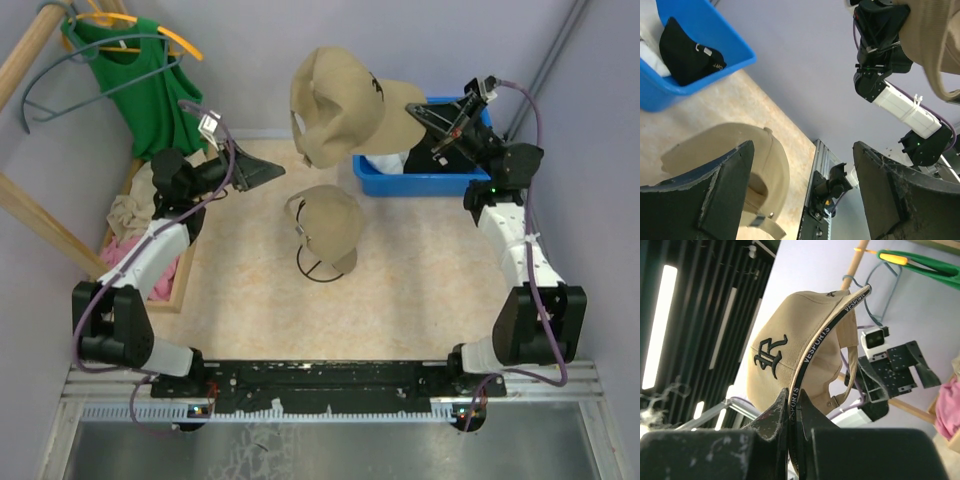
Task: Stack the hats
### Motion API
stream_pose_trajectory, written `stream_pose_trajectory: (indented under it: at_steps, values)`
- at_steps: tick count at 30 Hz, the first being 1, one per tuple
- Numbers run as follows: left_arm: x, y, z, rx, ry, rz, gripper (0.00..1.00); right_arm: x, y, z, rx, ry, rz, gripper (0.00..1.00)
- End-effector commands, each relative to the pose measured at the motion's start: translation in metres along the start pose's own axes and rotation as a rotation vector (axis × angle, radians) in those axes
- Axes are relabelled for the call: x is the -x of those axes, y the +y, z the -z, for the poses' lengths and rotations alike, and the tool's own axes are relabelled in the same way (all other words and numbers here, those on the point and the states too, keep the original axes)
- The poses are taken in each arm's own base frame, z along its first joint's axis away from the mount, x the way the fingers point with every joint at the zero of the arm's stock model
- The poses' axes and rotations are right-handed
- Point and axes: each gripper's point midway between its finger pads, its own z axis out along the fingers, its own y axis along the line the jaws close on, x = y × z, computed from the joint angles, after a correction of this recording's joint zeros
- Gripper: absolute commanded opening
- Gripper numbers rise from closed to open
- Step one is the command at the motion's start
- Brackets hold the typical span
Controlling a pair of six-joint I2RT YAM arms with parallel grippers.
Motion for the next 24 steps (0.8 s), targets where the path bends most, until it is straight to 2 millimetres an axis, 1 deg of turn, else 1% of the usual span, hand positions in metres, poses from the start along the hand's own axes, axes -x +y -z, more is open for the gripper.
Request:
stream_pose_trajectory:
  at_steps: [1, 7, 11, 14, 17, 24]
  values:
    - [-0.027, 0.0, 0.017, 0.058, 0.053, 0.009, 0.87, -0.02, 0.003, 0.016, -0.061, 0.078, 0.081, 0.0]
    - [-0.054, 0.01, 0.03, 0.112, 0.08, 0.072, 0.88, -0.017, -0.009, 0.03, -0.086, 0.065, 0.078, 0.0]
    - [-0.072, 0.025, 0.036, 0.198, 0.122, 0.08, 0.88, -0.013, -0.011, 0.037, -0.08, 0.052, 0.063, 0.0]
    - [-0.085, 0.035, 0.037, 0.266, 0.16, 0.074, 0.88, -0.013, -0.012, 0.038, -0.078, 0.048, 0.057, 0.0]
    - [-0.092, 0.043, 0.034, 0.312, 0.174, 0.072, 0.89, -0.013, -0.013, 0.039, -0.078, 0.043, 0.051, 0.0]
    - [-0.102, 0.056, 0.028, 0.357, 0.187, 0.065, 0.89, -0.015, -0.015, 0.041, -0.075, 0.038, 0.047, 0.0]
